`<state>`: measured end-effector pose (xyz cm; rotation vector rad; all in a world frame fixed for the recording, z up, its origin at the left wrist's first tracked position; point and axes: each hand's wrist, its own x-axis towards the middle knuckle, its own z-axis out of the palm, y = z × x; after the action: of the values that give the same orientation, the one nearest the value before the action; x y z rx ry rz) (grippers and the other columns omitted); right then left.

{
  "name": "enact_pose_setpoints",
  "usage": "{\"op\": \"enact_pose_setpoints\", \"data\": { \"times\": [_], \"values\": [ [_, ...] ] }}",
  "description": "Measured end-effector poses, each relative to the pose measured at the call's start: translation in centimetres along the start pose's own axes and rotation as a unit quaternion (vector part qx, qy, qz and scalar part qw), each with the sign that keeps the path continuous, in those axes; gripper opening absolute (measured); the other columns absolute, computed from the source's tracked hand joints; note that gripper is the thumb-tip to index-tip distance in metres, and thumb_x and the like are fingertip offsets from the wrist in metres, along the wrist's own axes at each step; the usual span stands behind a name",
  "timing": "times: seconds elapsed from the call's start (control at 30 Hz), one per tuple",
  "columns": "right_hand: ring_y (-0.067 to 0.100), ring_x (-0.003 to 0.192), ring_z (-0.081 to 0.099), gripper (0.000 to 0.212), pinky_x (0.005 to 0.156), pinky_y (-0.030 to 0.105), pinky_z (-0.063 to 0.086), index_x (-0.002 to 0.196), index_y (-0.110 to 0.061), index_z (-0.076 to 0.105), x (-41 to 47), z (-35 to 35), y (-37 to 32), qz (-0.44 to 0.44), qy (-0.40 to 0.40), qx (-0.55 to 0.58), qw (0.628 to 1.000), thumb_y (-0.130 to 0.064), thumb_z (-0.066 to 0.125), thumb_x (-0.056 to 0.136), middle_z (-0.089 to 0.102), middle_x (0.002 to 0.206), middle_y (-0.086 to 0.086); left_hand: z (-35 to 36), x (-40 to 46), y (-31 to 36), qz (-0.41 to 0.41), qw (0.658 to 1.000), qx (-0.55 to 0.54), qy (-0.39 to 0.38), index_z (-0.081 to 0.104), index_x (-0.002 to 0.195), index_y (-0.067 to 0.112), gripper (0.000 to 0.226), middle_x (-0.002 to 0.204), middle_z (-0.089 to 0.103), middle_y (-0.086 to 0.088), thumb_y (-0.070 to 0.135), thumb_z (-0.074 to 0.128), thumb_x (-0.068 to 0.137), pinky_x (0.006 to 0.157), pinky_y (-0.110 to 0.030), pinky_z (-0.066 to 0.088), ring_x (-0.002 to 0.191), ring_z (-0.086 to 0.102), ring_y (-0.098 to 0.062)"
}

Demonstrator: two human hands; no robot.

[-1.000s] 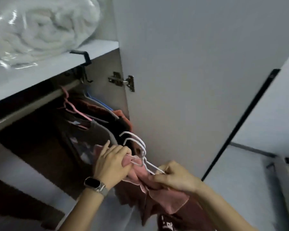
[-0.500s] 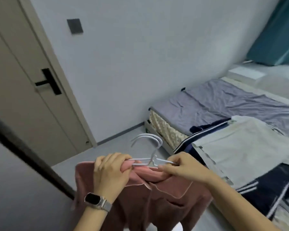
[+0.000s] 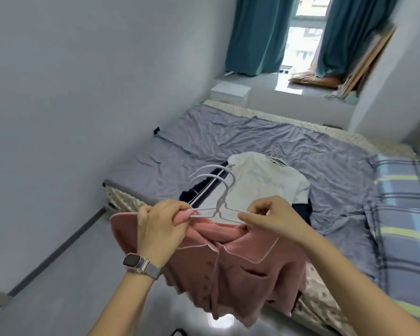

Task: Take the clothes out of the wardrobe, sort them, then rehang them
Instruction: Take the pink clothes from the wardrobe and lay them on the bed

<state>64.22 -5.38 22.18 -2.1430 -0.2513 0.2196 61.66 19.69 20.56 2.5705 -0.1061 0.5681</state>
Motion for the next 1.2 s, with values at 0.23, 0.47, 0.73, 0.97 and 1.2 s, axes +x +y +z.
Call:
{"op": "enact_pose_setpoints", "data": {
  "times": [0.23,0.47,0.73,0.97,1.2],
  "values": [
    [0.003,0.055,0.037,0.045,0.057,0.020,0.028,0.055,-0.021,0.043,5.8,-4.5,4.4,0.093,0.041,0.003,0.995,-0.042,0.058,0.091,0.039,0.057,-0.010,4.9,11.9,-1.9,0.065,0.995,-0.066,-0.032,0.061,0.074,0.039,0.019,0.082,0.065,0.022,0.047,0.045,0.070,0.076,-0.028,0.023,0.083,0.060,-0.005],
    [0.001,0.044,0.032,0.037,0.046,0.013,0.026,0.062,-0.016,0.047,11.6,-5.6,5.9,0.160,0.117,0.084,0.977,-0.027,0.054,0.096,0.037,0.047,-0.014,9.0,21.8,-3.2,0.141,0.982,-0.111,-0.065,0.067,0.085,0.044,0.021,0.096,0.053,0.025,0.039,0.058,0.067,0.079,-0.025,0.023,0.094,0.051,-0.002],
    [0.001,0.053,0.042,0.038,0.069,0.029,0.030,0.068,-0.009,0.063,18.5,-11.2,7.1,0.151,0.276,-0.025,0.949,-0.034,0.054,0.095,0.048,0.047,-0.016,12.7,29.1,-2.7,0.140,0.967,-0.200,-0.070,0.067,0.081,0.037,0.019,0.086,0.061,0.020,0.041,0.061,0.063,0.085,-0.047,0.047,0.089,0.061,-0.008],
    [0.025,0.093,0.064,0.035,0.088,0.040,0.040,0.075,-0.014,0.068,23.8,-22.0,8.0,0.115,0.351,-0.101,0.924,-0.042,0.056,0.092,0.071,0.085,0.008,12.6,34.2,-0.3,0.146,0.957,-0.221,-0.121,0.067,0.077,0.031,0.011,0.088,0.066,0.019,0.029,0.066,0.066,0.087,-0.033,0.048,0.086,0.061,-0.002],
    [0.019,0.082,0.059,0.049,0.091,0.045,0.041,0.080,-0.005,0.066,29.3,-26.3,14.6,0.156,0.311,-0.067,0.935,-0.050,0.049,0.089,0.069,0.081,0.009,16.6,37.0,3.6,0.124,0.961,-0.180,-0.170,0.064,0.080,0.032,0.023,0.082,0.067,0.019,0.044,0.059,0.061,0.080,-0.038,0.049,0.079,0.062,0.000]
  ]
}}
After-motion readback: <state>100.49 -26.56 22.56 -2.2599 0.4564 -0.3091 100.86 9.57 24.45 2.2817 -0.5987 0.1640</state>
